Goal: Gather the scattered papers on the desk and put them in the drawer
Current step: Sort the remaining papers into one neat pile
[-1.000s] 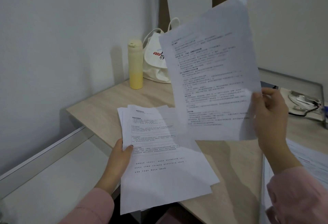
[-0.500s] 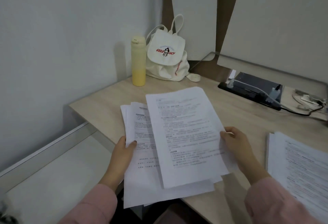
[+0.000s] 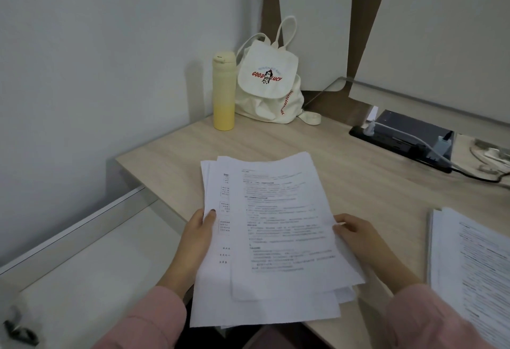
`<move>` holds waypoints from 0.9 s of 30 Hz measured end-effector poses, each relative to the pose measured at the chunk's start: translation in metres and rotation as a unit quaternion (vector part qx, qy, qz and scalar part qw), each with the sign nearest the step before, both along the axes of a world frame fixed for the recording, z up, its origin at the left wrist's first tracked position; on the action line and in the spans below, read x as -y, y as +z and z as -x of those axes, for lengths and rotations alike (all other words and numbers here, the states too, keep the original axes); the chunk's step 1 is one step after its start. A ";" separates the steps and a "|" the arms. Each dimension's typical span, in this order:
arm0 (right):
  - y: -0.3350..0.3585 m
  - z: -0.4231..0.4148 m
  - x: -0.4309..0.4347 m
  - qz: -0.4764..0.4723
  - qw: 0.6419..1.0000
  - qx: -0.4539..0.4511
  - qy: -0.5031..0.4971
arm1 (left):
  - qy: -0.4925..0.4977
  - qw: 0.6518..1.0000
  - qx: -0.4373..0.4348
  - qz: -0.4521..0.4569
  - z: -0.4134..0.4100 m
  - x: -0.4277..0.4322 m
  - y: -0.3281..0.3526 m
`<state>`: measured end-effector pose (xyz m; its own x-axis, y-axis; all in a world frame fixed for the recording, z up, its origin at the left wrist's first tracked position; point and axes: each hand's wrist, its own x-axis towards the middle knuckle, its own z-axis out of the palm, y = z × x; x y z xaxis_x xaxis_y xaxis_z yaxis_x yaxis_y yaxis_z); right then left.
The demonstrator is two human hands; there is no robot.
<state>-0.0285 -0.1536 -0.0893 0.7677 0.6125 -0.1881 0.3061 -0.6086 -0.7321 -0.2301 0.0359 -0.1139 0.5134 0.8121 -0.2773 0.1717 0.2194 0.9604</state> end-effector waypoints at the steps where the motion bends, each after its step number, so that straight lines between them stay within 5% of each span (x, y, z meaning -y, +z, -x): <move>1: 0.000 0.004 -0.004 0.004 1.000 -0.007 0.025 | -0.012 1.000 0.000 0.005 -0.001 0.000 0.002; 5: -0.001 0.018 -0.016 0.014 0.997 -0.049 0.051 | -0.070 0.997 0.021 -0.017 -0.003 0.003 0.007; 9: -0.001 0.016 -0.016 -0.057 0.994 -0.072 -0.063 | -0.063 0.994 0.059 -0.064 -0.004 0.011 0.015; 14: 0.012 0.012 -0.006 -0.166 0.953 -0.248 -0.050 | -0.066 0.982 0.146 -0.105 -0.009 0.021 0.041; 21: 0.068 0.013 0.012 -0.358 0.928 -0.099 -0.038 | -0.082 0.959 0.234 -0.141 -0.023 0.019 0.089; 27: 0.075 0.019 0.027 -0.361 0.930 -0.067 -0.018 | -0.085 0.951 0.250 -0.161 -0.041 0.027 0.104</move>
